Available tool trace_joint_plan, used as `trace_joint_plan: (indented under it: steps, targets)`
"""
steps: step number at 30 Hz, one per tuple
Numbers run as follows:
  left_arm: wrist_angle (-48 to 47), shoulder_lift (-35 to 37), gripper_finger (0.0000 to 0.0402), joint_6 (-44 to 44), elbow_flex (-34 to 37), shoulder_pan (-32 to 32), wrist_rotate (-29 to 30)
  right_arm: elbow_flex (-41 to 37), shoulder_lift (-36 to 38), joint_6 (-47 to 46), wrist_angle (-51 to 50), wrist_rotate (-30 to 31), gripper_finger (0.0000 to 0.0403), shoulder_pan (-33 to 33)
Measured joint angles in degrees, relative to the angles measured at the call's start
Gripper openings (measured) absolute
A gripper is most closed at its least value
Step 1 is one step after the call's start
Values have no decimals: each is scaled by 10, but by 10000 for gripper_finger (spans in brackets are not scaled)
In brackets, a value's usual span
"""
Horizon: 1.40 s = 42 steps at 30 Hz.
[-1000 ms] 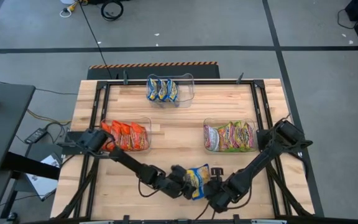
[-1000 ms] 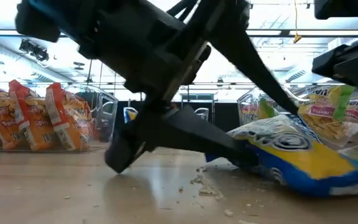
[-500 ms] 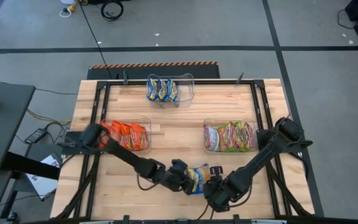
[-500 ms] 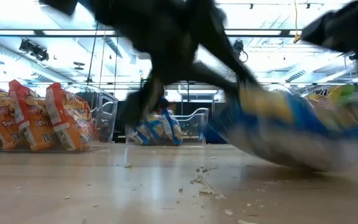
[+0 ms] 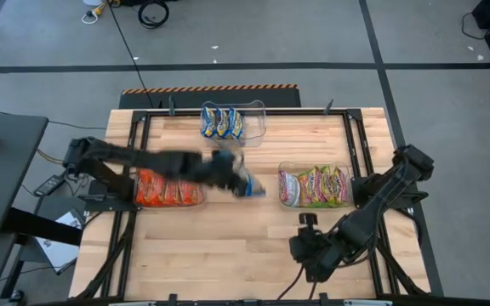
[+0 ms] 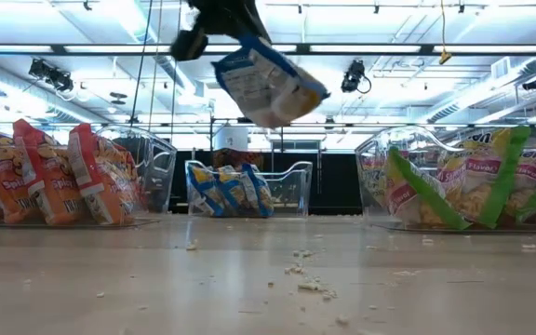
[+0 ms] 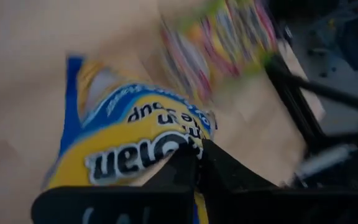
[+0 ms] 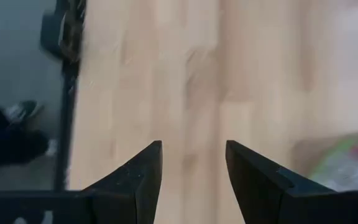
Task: Sort Maruchan noodles
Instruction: Put the blue noodle into the top transparent bin
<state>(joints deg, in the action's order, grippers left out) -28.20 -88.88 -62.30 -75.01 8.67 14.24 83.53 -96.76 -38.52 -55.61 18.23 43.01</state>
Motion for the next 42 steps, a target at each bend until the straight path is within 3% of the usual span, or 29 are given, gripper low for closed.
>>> trace_joint_plan:
  steps: [4,9,18,22,27,35,42]
  targets:
    - [-47,1,14,118,-60,-113,-44,0,34,45,-2,47,183,-20]
    - [-55,-29,14,246,-131,-241,-85,-2,67,90,-29,53,183,-66]
    - [-57,-144,13,435,-188,-374,-155,-55,121,180,-37,49,183,-171]
    - [-40,-199,13,466,-198,-402,-174,-83,138,197,-38,12,183,-210]
    - [-39,-246,20,499,-199,-414,-156,-113,165,225,-27,-12,183,-253]
    - [-35,-264,30,531,-199,-406,-150,-133,173,231,-16,-46,183,-284]
    - [-58,-264,103,512,-199,-395,-170,-147,173,234,29,-68,183,-286]
